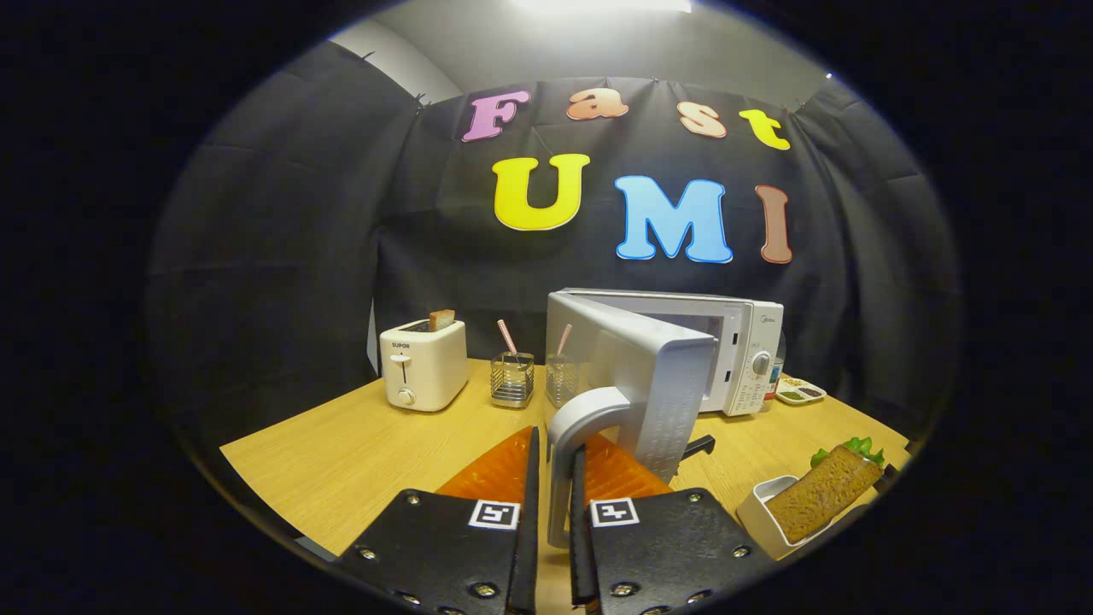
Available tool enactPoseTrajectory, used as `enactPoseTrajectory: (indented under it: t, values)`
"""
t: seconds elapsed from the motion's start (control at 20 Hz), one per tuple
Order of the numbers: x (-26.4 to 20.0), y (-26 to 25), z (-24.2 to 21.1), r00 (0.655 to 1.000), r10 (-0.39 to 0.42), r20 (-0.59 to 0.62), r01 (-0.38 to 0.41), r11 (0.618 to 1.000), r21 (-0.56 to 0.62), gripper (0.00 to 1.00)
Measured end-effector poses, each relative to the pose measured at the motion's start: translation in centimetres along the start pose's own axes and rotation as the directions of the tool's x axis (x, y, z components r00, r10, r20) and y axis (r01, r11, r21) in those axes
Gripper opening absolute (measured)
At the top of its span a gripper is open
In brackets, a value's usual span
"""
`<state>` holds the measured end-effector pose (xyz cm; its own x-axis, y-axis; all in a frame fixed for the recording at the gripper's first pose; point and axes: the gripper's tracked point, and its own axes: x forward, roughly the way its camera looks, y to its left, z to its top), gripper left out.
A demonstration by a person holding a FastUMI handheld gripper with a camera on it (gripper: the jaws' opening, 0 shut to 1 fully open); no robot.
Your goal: Open the microwave, put the food inside, and close the microwave door.
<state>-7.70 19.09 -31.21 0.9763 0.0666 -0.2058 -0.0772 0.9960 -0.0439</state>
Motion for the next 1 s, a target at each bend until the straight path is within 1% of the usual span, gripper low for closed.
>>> enactPoseTrajectory:
  t: [0.1,0.2,0.3,0.35,0.4,0.45,0.5,0.55,0.75,0.8,0.85,0.9,0.95,1.0]
  values:
    - [0.2,1.5,0.1,0.999,-0.051,0.002,0.051,0.999,0.015,0.16]
    - [0.3,2.9,0.2,0.997,-0.078,0.001,0.078,0.997,0.013,0.16]
    - [0.3,3.0,0.1,0.995,-0.103,0.004,0.103,0.994,0.027,0.16]
    - [0.0,3.0,-0.1,0.994,-0.106,0.003,0.106,0.994,0.038,0.16]
    - [-0.3,3.7,-0.3,0.996,-0.087,-0.001,0.087,0.995,0.045,0.16]
    - [-0.7,3.9,-0.4,0.996,-0.088,0.006,0.088,0.995,0.036,0.29]
    - [-1.1,3.8,-0.2,0.995,-0.1,0.027,0.1,0.995,0.012,0.33]
    - [-1.4,3.7,-0.2,0.993,-0.107,0.042,0.107,0.994,-0.009,0.33]
    - [-2.5,3.5,-0.3,0.996,-0.075,0.055,0.075,0.997,0.007,0.33]
    - [-3.0,3.6,-0.3,0.997,-0.056,0.047,0.056,0.998,0.014,0.33]
    - [-3.4,3.8,-0.4,0.999,-0.02,0.04,0.019,1.0,0.021,0.33]
    - [-4.2,3.8,-0.3,0.999,0.013,0.042,-0.014,1.0,0.022,0.37]
    - [-4.9,3.7,-0.1,0.998,0.036,0.047,-0.037,0.999,0.021,0.48]
    - [-5.7,3.5,0.2,0.996,0.061,0.058,-0.062,0.998,0.013,0.48]
